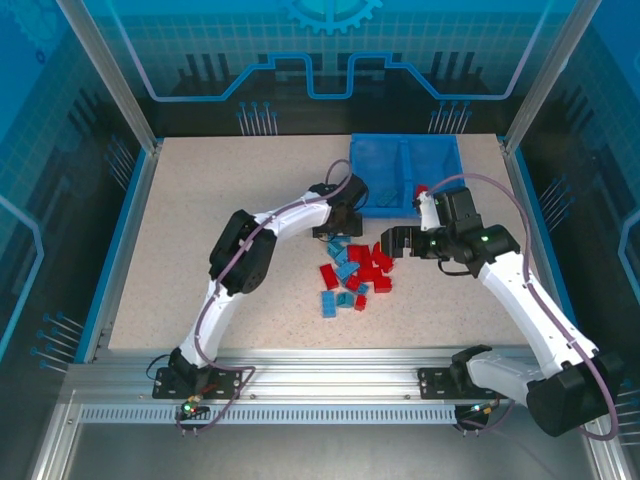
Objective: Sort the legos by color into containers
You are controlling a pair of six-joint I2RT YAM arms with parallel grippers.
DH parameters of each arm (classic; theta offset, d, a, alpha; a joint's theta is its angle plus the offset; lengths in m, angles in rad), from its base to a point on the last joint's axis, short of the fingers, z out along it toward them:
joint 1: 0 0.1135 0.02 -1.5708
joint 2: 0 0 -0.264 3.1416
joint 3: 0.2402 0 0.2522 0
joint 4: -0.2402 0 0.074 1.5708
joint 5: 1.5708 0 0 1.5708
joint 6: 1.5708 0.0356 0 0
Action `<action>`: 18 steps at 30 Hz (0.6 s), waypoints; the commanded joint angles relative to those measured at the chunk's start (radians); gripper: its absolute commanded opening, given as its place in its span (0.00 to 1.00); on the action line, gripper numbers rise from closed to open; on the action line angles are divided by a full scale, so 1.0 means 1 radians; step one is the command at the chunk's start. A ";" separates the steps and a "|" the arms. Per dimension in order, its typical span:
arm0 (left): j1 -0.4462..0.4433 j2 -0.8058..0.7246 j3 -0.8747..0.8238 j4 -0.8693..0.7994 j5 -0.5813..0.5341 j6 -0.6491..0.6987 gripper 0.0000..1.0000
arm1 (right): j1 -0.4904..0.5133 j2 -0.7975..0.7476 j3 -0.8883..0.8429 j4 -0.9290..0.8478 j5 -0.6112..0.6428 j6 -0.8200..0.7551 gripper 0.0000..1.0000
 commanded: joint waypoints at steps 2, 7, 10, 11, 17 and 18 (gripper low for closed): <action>-0.016 0.015 -0.017 -0.051 0.000 0.006 0.71 | 0.016 0.016 0.003 -0.006 0.014 0.007 1.00; -0.021 -0.059 -0.085 -0.002 0.042 0.007 0.57 | 0.024 0.001 0.008 -0.006 0.007 0.019 1.00; -0.031 -0.141 -0.105 0.002 0.038 0.015 0.52 | 0.033 -0.028 0.004 0.005 0.006 0.029 1.00; -0.034 -0.173 -0.113 0.004 0.031 0.015 0.52 | 0.033 -0.038 0.002 0.008 0.008 0.034 1.00; -0.082 -0.340 -0.060 -0.008 -0.041 0.092 0.52 | 0.036 -0.094 0.001 0.029 0.051 0.065 1.00; -0.091 -0.343 -0.026 -0.020 -0.060 0.110 0.53 | 0.036 -0.101 0.000 0.031 0.062 0.068 1.00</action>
